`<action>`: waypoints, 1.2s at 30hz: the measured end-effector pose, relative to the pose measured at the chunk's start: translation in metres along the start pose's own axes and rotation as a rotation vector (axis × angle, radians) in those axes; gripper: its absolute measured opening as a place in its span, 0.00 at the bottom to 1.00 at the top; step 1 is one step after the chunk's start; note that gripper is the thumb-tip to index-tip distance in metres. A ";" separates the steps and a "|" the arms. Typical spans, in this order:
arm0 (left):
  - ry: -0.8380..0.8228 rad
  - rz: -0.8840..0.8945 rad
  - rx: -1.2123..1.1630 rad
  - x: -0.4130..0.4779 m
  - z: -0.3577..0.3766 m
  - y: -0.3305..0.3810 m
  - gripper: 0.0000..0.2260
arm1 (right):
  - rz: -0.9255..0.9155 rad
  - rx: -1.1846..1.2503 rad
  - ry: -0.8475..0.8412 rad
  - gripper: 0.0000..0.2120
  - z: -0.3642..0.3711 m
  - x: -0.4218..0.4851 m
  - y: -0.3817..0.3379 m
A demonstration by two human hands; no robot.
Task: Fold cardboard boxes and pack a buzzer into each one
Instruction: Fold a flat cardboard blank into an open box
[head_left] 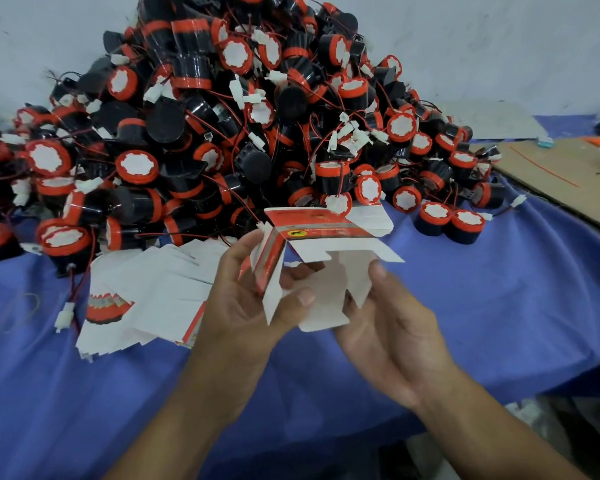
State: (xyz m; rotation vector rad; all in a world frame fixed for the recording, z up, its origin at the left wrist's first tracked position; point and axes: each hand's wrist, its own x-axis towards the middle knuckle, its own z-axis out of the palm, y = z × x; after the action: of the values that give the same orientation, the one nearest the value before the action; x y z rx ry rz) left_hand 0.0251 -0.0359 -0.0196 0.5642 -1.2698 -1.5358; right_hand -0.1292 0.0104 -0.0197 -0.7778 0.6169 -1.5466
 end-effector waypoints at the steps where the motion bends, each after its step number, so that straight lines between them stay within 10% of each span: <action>1: -0.015 0.011 0.027 0.000 -0.001 -0.002 0.34 | 0.001 -0.034 0.001 0.39 0.001 0.000 0.001; 10: -0.327 -0.016 0.424 -0.008 -0.012 -0.011 0.52 | -0.010 -0.348 0.187 0.08 -0.010 -0.001 0.006; 30: -0.229 0.062 0.526 -0.004 -0.010 -0.011 0.30 | 0.037 -0.754 0.085 0.11 -0.012 -0.007 0.006; 36: -0.417 0.006 0.536 -0.003 -0.023 0.000 0.43 | 0.046 -0.582 0.060 0.08 -0.012 -0.006 0.005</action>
State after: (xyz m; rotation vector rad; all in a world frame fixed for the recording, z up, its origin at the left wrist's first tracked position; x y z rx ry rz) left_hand 0.0457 -0.0434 -0.0279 0.5881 -2.0300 -1.3432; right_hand -0.1351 0.0150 -0.0312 -1.1416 1.1482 -1.3589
